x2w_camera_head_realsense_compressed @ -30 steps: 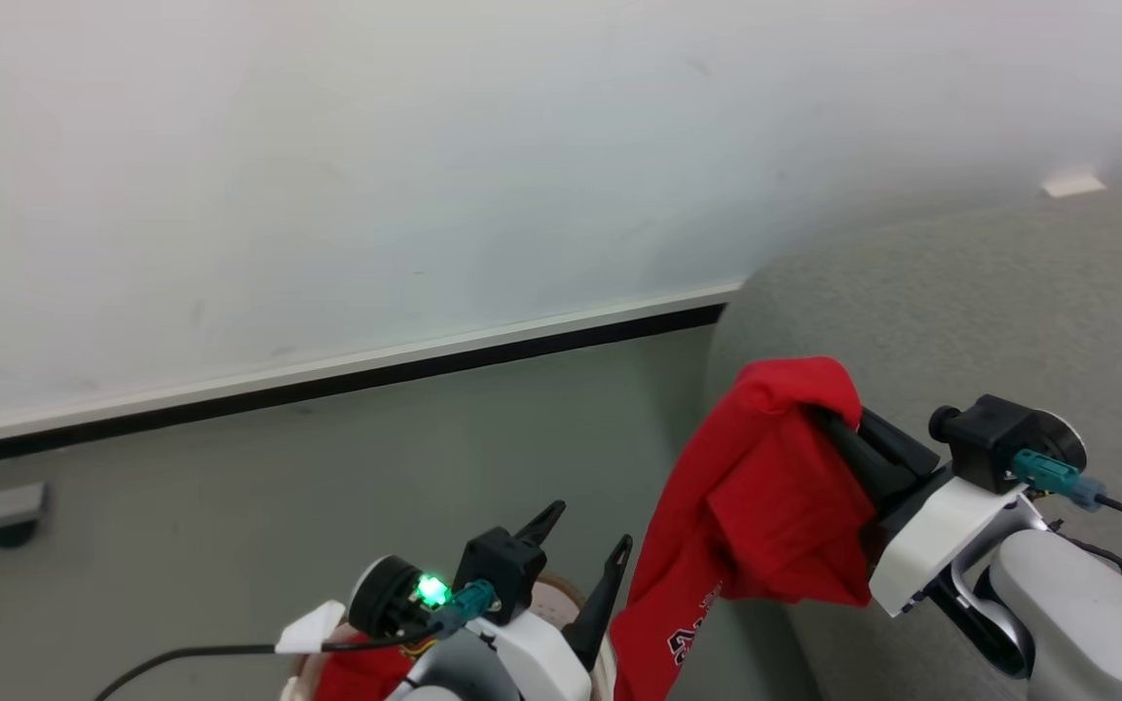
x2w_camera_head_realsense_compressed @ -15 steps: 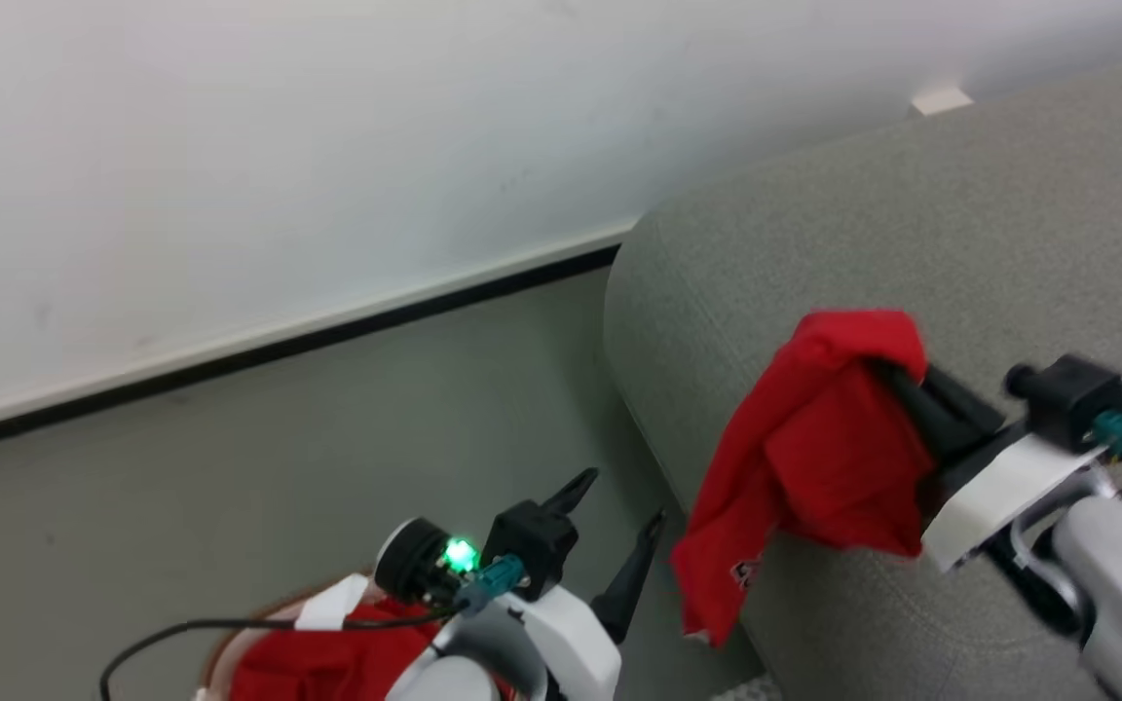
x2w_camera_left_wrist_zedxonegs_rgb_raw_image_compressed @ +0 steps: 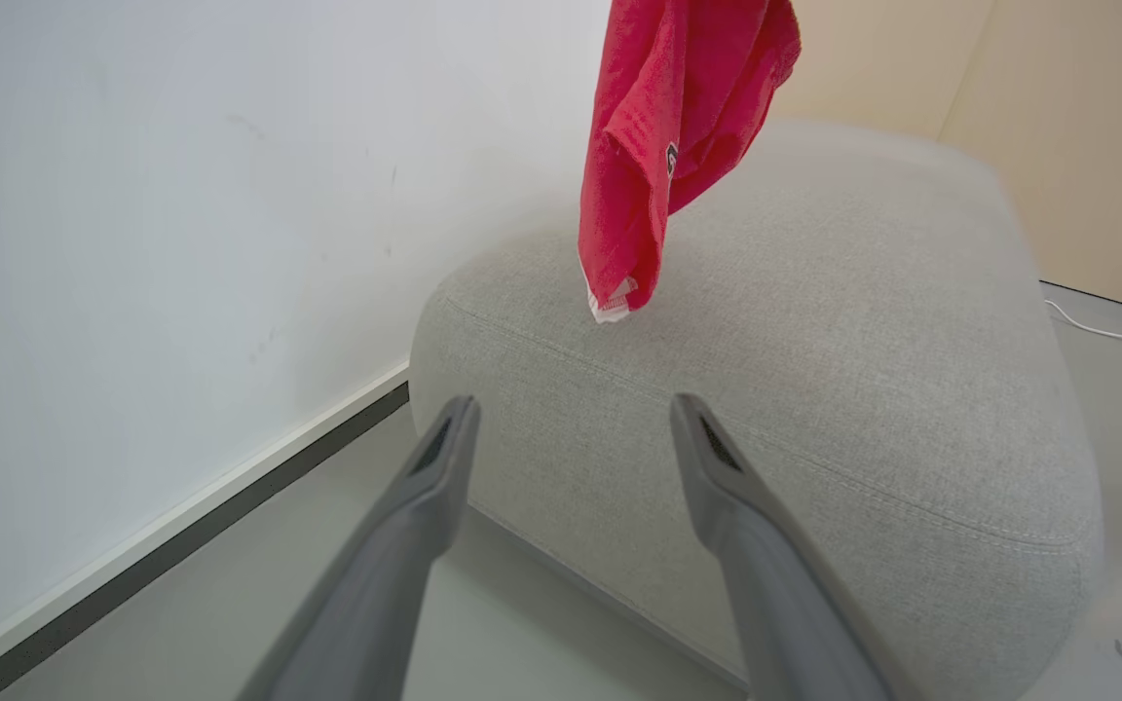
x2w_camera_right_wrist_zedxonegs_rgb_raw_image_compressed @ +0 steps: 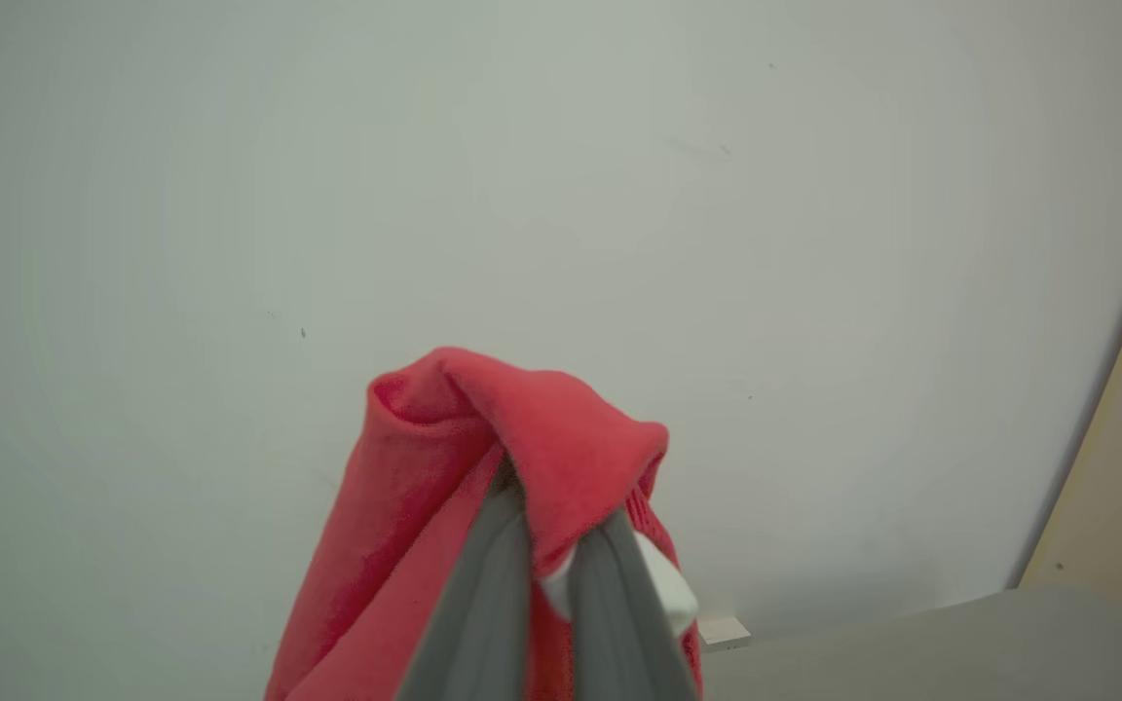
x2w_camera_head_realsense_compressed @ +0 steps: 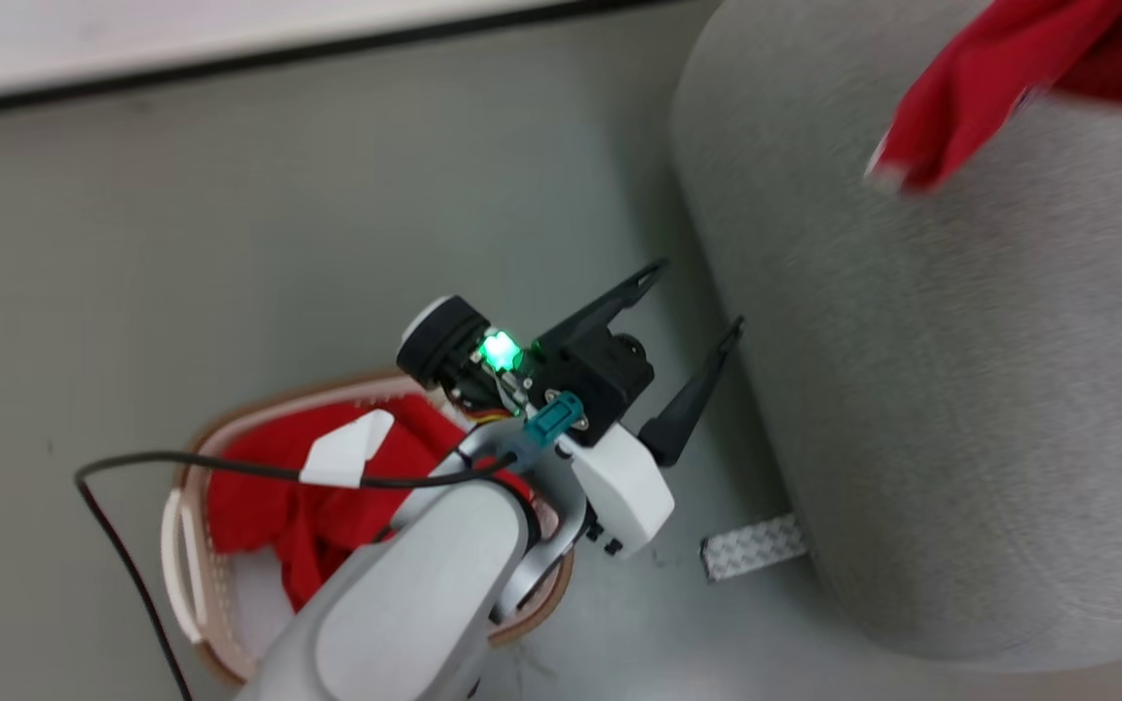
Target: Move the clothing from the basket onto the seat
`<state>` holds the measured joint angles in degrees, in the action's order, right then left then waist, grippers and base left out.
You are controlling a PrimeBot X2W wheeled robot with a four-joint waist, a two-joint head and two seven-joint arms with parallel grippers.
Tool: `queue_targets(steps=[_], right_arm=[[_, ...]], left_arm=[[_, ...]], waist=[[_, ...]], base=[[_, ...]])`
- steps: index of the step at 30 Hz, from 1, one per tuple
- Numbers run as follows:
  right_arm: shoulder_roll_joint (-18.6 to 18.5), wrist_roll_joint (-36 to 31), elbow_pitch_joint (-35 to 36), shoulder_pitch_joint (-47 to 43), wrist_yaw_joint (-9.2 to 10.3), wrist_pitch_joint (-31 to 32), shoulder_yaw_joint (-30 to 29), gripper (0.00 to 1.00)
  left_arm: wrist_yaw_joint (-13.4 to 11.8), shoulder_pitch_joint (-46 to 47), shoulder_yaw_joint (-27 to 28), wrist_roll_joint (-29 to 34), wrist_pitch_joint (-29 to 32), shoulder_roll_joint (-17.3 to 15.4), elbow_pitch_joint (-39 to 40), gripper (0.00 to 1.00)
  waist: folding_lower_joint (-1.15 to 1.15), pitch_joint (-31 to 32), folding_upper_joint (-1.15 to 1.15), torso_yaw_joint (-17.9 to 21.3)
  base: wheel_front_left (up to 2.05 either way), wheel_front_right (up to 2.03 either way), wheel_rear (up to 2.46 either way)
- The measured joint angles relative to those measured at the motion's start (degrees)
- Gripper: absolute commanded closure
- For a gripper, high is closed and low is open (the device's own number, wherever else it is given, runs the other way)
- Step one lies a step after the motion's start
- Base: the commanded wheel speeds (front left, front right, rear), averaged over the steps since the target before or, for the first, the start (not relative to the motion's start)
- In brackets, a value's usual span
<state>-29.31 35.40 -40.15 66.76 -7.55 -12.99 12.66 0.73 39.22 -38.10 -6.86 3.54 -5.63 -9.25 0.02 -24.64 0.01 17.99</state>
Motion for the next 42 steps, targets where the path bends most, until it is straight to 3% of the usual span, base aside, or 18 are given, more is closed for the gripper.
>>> queue_targets(steps=[7, 12, 16, 18, 19, 20, 27, 33, 42], right_arm=[[-0.6, -9.6, -14.7, 10.0, 0.00, -1.2, -11.6, 1.00], [2.4, -14.9, -23.3, 8.2, -0.01, -1.7, -16.4, 1.00], [4.5, -18.5, -26.8, 3.3, -0.01, -2.0, -17.9, 1.00], [6.5, -19.2, -26.5, 1.4, -0.01, -2.0, -17.6, 0.71], [7.0, -19.9, -26.1, 0.4, -0.01, -2.0, -17.3, 0.30], [7.4, -20.0, -25.7, -0.8, -0.01, -2.1, -17.3, 0.00], [8.1, -23.2, -17.2, -11.9, -0.01, -2.2, -16.3, 0.00], [10.7, -27.6, -2.4, -25.2, -0.01, -2.2, -16.2, 0.00], [14.1, -29.0, 13.6, -45.7, -0.01, -2.2, -14.8, 0.00]], left_arm=[[0.0, 4.1, -0.7, 0.8, 0.0, 0.6, 1.1, 0.00], [-0.7, 4.9, -0.8, 0.8, -1.2, 1.0, 0.5, 0.00], [-0.9, 4.6, -0.2, 0.8, -2.2, -0.4, -1.4, 0.00], [-1.1, 3.5, 0.1, 0.4, -2.6, -0.9, -2.2, 0.00], [-1.1, 2.8, 0.1, 0.1, -2.8, -1.2, -2.7, 0.00], [-1.1, 2.1, 0.1, -0.2, -3.1, -1.5, -3.2, 0.00], [-3.9, -4.5, 2.3, -3.7, -8.8, -1.5, -6.6, 0.00], [-8.0, -13.3, 5.7, -7.6, -15.4, -1.2, -10.5, 0.00], [-11.4, -24.0, 8.6, -9.4, -18.2, -2.2, -11.9, 0.00]], waist=[[0.01, -10.5, 0.00, -4.0], [0.01, -15.9, 0.00, -6.7], [0.00, -16.9, 0.00, -7.9], [0.00, -16.0, -0.01, -7.9], [0.00, -15.4, -0.01, -7.8], [0.00, -14.5, -0.01, -7.7], [-0.02, -5.4, -0.01, -6.1], [-0.03, 6.3, -0.01, -5.5], [-0.05, 20.5, 0.00, -7.9]], base=[[0.00, 0.00, 0.00], [0.00, 0.00, 0.00], [0.00, 0.00, 0.00], [0.00, 0.00, 0.00], [0.00, 0.00, 0.00], [0.00, 0.00, 0.00], [0.00, 0.00, 0.00], [0.00, 0.00, 0.00], [0.00, 0.00, 0.00]])
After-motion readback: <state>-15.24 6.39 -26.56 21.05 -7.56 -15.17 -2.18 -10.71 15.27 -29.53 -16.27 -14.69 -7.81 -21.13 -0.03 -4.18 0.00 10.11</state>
